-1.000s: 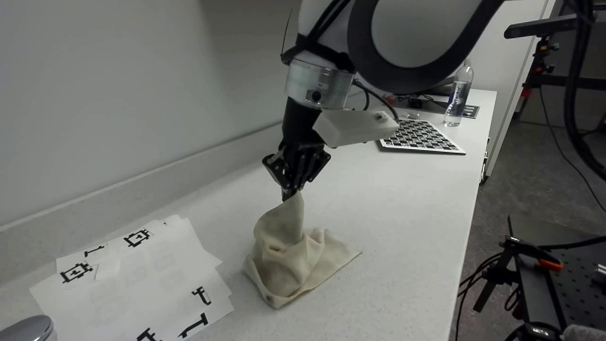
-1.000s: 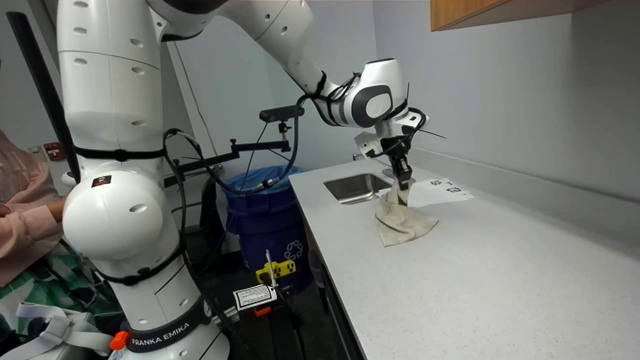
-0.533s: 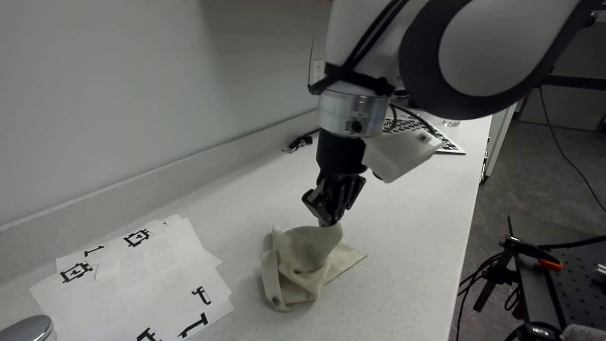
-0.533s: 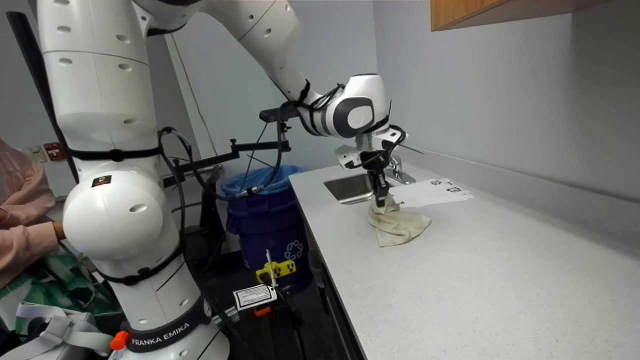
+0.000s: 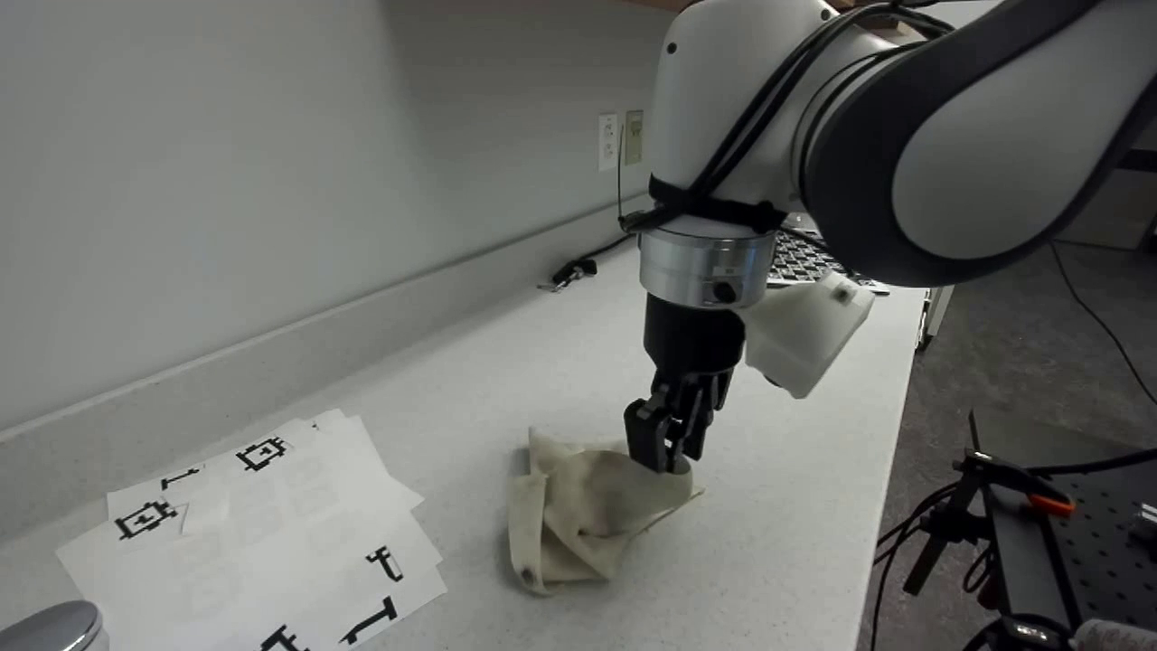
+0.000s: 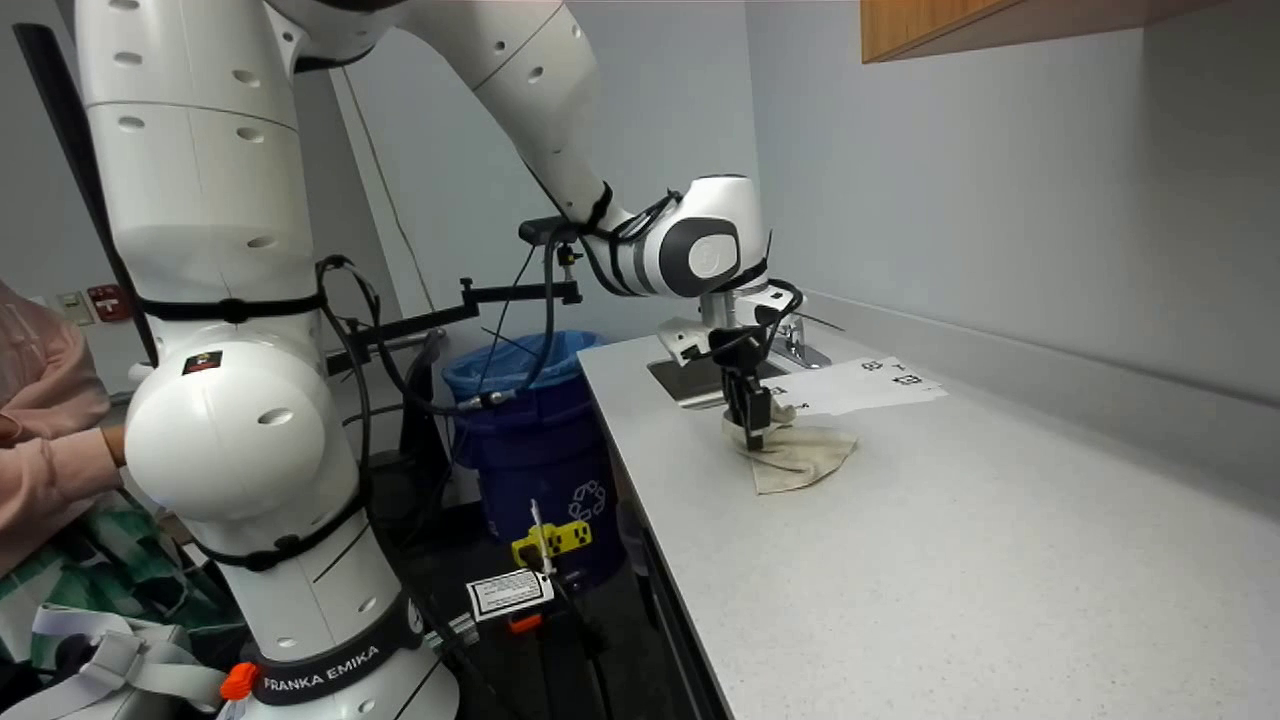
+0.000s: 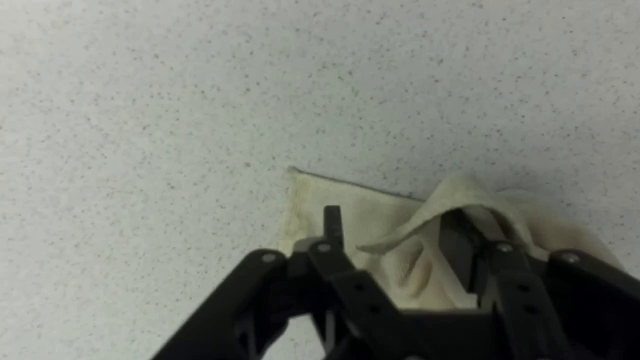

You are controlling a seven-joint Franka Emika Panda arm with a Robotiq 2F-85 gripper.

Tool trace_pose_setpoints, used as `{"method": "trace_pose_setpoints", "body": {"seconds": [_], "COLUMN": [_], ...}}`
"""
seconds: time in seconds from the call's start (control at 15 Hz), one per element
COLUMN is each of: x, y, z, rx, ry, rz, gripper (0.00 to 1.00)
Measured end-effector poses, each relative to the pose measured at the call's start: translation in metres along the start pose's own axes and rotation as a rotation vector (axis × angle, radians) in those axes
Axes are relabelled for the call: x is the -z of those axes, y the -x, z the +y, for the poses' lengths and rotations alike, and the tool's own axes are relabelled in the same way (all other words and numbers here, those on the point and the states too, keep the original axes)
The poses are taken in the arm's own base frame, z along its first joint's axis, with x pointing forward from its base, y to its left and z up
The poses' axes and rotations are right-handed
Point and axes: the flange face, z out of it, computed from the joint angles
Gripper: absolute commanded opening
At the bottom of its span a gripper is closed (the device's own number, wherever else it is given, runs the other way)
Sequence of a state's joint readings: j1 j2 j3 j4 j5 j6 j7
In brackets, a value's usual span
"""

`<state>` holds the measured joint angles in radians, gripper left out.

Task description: Use the towel to wipe the counter

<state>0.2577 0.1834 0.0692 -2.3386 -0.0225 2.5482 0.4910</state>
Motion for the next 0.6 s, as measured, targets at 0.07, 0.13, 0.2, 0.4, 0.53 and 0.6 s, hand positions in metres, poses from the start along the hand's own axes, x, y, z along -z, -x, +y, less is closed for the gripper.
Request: {"method": "trace_pose_setpoints", "body": {"seconds": [0.07, 0.13, 0.2, 0.4, 0.53, 0.6], "x": [0.001, 0.003, 0.007, 0.025, 0.04, 0.048], "y": [-0.001, -0.003, -0.005, -0.01, -0.013, -0.015], "z": [0.003, 0.006, 0.01, 0.017, 0.016, 0.014], "rx": [0.02, 0.039, 0.057, 0.093, 0.102, 0.103], "ry": [0.02, 0.043, 0.07, 0.115, 0.114, 0.108], "rz": [0.011, 0.024, 0.041, 0.095, 0.127, 0.142], "gripper": [0.95, 0.99, 1.0, 1.0, 1.0, 1.0]}}
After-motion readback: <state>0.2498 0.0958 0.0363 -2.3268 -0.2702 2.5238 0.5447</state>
